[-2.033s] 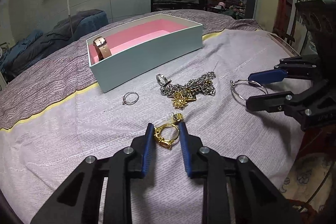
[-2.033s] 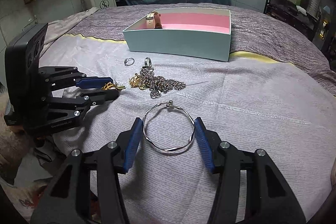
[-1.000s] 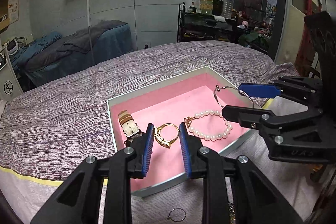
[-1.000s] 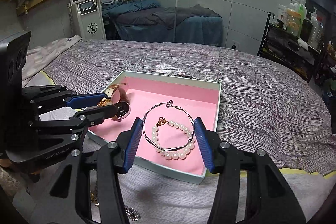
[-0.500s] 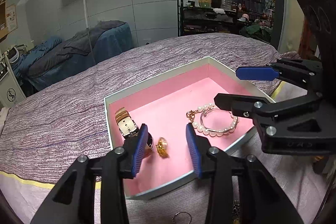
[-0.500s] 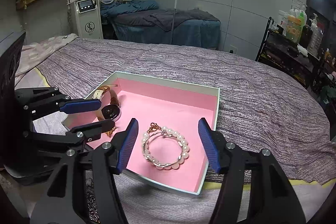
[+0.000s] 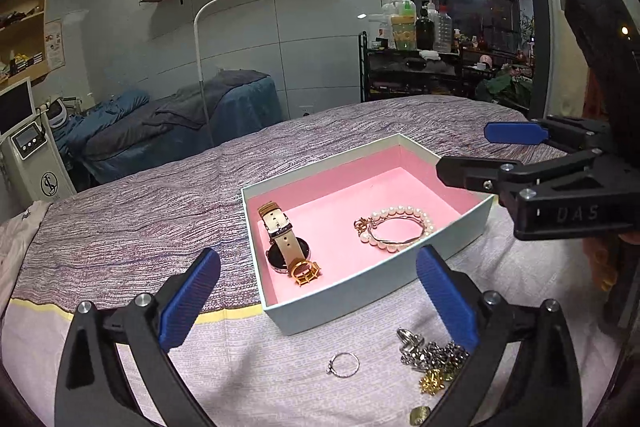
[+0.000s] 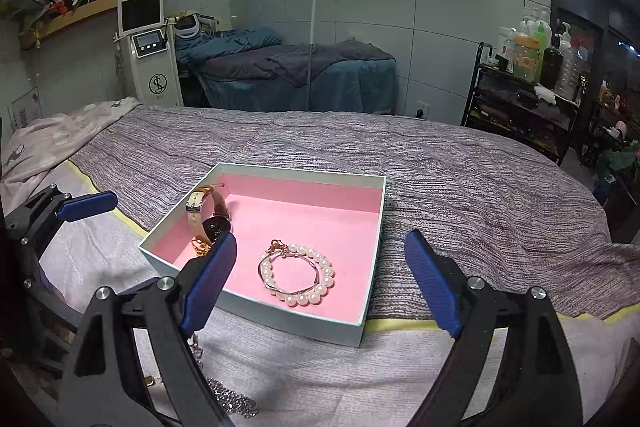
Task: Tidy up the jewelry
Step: 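Withdraw both grippers from the box toward the silver chain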
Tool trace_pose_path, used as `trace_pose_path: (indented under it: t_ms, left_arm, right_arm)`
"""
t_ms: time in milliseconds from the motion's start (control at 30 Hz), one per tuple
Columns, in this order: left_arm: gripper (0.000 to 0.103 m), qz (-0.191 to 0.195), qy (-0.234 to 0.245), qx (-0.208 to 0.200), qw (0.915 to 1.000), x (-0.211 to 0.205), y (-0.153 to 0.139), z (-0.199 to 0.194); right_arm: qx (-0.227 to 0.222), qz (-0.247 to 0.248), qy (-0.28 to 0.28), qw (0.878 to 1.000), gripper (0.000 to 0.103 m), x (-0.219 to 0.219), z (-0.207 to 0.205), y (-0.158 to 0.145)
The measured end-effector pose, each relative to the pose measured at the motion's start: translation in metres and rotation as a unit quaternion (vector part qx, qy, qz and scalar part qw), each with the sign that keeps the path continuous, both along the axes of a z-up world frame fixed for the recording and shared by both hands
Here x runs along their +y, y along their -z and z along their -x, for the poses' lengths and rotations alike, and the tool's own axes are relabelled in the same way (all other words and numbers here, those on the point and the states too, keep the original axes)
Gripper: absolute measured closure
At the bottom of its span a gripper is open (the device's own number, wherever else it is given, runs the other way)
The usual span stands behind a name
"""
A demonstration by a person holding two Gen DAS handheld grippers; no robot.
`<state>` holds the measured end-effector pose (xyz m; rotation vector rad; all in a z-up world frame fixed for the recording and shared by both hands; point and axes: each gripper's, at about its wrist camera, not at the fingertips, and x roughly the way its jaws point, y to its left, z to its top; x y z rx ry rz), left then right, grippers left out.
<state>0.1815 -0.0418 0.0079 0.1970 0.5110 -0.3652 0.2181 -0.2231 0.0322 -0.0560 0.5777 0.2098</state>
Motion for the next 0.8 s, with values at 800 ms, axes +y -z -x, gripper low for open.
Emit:
trace_pose_path:
  t_ms: [800]
  left_arm:
    - [0.008, 0.036, 0.014, 0.075, 0.9964, 0.03, 0.045, 0.077]
  right_arm:
    - [0.119, 0.051, -0.13, 0.983, 0.048, 0.031, 0.067, 0.068]
